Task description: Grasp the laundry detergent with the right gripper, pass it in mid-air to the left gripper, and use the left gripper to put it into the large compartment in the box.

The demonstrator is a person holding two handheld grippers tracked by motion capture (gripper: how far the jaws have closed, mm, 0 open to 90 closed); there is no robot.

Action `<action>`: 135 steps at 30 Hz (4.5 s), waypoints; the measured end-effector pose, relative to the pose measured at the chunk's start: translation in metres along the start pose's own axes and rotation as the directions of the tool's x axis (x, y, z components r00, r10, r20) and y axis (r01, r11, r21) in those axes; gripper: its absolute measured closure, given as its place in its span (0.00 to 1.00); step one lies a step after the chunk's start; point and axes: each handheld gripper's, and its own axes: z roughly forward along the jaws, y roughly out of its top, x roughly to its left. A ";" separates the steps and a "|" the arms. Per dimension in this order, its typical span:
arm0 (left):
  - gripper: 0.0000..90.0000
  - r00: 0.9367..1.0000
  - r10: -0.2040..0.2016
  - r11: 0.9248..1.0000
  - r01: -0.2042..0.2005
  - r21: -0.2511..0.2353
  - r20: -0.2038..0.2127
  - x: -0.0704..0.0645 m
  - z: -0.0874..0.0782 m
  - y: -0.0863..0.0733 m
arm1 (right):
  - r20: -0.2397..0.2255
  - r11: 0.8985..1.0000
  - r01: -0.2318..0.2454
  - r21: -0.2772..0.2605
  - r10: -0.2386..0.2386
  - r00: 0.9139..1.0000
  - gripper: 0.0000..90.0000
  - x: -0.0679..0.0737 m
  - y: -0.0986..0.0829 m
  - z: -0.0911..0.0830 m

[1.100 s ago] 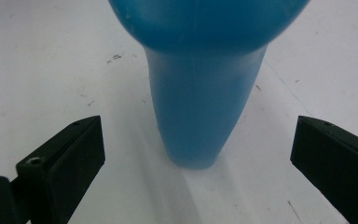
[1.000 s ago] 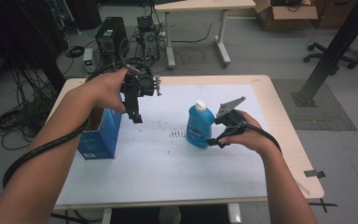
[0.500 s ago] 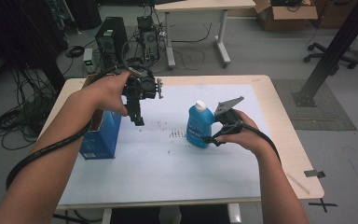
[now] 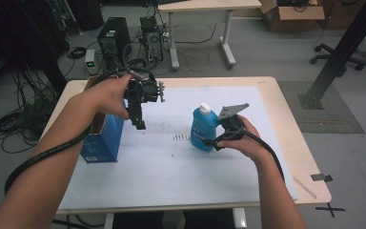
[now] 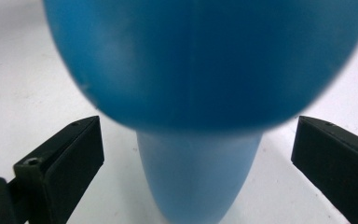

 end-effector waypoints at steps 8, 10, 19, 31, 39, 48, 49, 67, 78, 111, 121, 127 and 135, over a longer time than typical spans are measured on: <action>0.00 1.000 -0.001 1.000 0.001 -0.005 -0.002 0.000 -0.001 -0.002 | 0.035 0.998 -0.002 -0.061 0.004 0.999 0.03 0.002 -0.004 0.003; 0.00 1.000 -0.004 1.000 0.004 -0.006 -0.002 0.000 -0.001 -0.002 | 0.044 0.998 -0.008 -0.068 0.011 0.999 0.03 0.002 -0.004 0.003; 0.00 1.000 -0.004 1.000 0.004 -0.008 0.003 0.000 0.002 -0.004 | 0.083 0.993 -0.023 -0.115 0.033 0.996 0.03 0.005 -0.007 0.013; 0.00 1.000 -0.006 1.000 0.006 -0.013 0.002 0.001 0.002 -0.007 | 0.116 0.990 -0.030 -0.137 0.046 0.992 0.09 0.007 -0.009 0.018; 0.00 1.000 -0.007 1.000 0.007 -0.013 0.005 0.001 0.004 -0.009 | 0.120 0.989 -0.015 -0.149 0.033 0.992 0.16 0.009 -0.009 0.019; 0.00 1.000 -0.010 1.000 0.010 -0.017 0.005 0.001 0.004 -0.010 | 0.123 0.987 -0.015 -0.158 0.034 0.992 0.23 0.010 -0.010 0.019; 0.00 1.000 -0.010 1.000 0.010 -0.017 0.005 0.001 0.004 -0.010 | 0.125 0.987 -0.013 -0.159 0.033 0.992 0.24 0.010 -0.010 0.019; 0.00 1.000 -0.012 1.000 0.012 -0.017 0.005 0.002 0.003 -0.011 | 0.116 0.986 0.013 -0.169 0.007 0.993 0.41 0.011 -0.011 0.019; 0.00 1.000 -0.009 1.000 0.009 -0.019 0.002 0.001 0.000 -0.008 | 0.088 0.981 0.004 -0.195 0.013 0.996 0.51 0.011 -0.014 0.019; 0.00 0.999 0.051 0.998 -0.052 -0.032 -0.019 -0.021 -0.048 0.010 | -0.104 0.955 0.236 -0.181 -0.258 0.961 0.51 0.040 0.056 -0.037; 0.00 0.996 0.084 0.996 -0.084 -0.030 -0.002 -0.030 -0.044 0.022 | -0.170 0.944 0.271 -0.187 -0.303 0.938 0.51 0.049 0.051 -0.017; 0.00 0.995 0.100 0.994 -0.100 -0.032 0.003 -0.034 -0.044 0.028 | -0.201 0.944 0.267 -0.194 -0.305 0.931 0.51 0.052 0.050 -0.003; 0.00 0.992 0.124 0.992 -0.123 -0.025 0.015 -0.041 -0.043 0.033 | -0.211 0.940 0.276 -0.200 -0.316 0.925 0.51 0.055 0.050 0.014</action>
